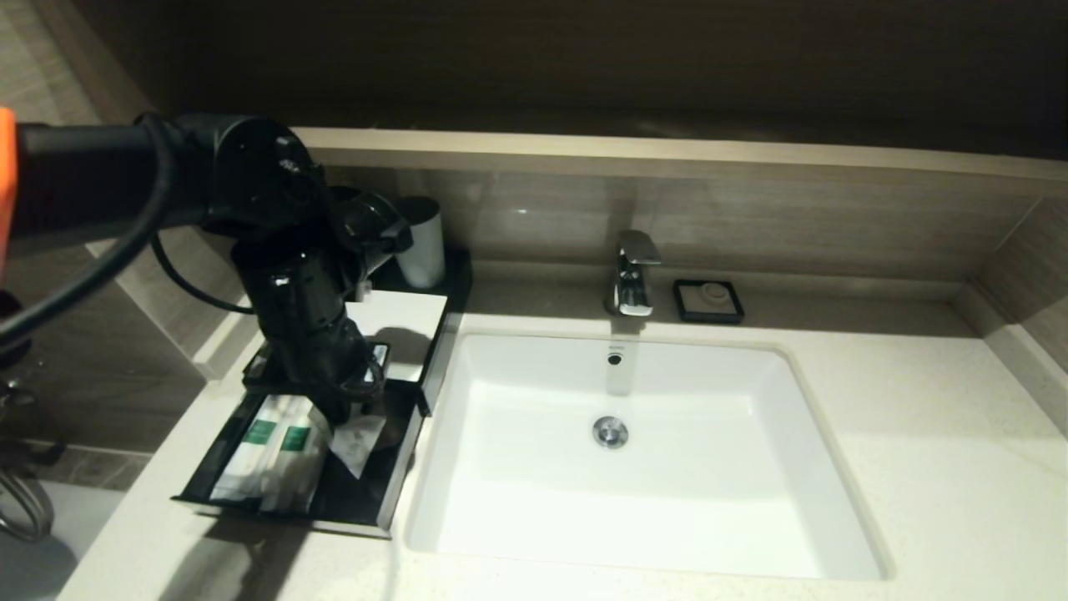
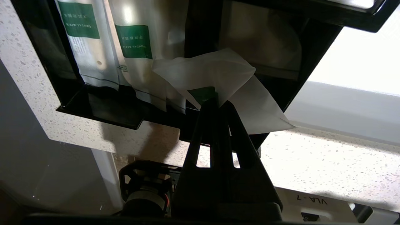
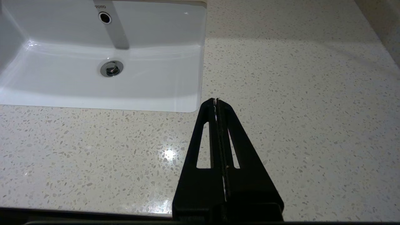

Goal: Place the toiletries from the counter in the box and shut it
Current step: Place the bathroom toiletry into the drawer

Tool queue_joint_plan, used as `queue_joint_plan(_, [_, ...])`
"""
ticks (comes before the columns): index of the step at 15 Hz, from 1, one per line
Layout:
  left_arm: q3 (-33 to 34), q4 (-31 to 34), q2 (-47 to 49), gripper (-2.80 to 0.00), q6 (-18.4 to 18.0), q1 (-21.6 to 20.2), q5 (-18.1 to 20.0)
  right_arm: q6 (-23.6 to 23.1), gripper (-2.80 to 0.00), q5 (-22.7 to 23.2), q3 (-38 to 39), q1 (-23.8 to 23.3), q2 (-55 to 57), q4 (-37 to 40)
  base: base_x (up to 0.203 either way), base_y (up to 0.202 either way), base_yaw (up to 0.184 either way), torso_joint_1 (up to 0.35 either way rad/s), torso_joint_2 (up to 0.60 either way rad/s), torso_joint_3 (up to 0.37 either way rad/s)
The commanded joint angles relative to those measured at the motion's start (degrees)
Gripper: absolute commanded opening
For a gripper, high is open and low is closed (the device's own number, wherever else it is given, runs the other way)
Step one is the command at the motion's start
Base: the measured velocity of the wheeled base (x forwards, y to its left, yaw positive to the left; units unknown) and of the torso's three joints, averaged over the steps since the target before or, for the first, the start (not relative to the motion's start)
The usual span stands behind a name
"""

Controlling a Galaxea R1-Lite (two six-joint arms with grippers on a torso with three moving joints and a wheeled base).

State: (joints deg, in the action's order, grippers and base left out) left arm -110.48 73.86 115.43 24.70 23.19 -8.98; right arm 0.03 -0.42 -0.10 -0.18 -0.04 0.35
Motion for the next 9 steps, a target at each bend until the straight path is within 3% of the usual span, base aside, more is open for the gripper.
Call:
queue_joint_plan(1, [1.2,0.3,0.7,-2.80,0.3,-0.1,0.4,0.1,-2.80,0.0,0.0,0.0,0.0,0.0,0.000,0.000,0.000,0.000,0.00,0.000])
queue_joint_plan(9, [4.0,-0.3,1.6,-2.80,0.4,-0.1,1.3,0.0,-2.80,0.0,0.0,0.0,0.0,0.0,0.000,0.000,0.000,0.000,0.00,0.000])
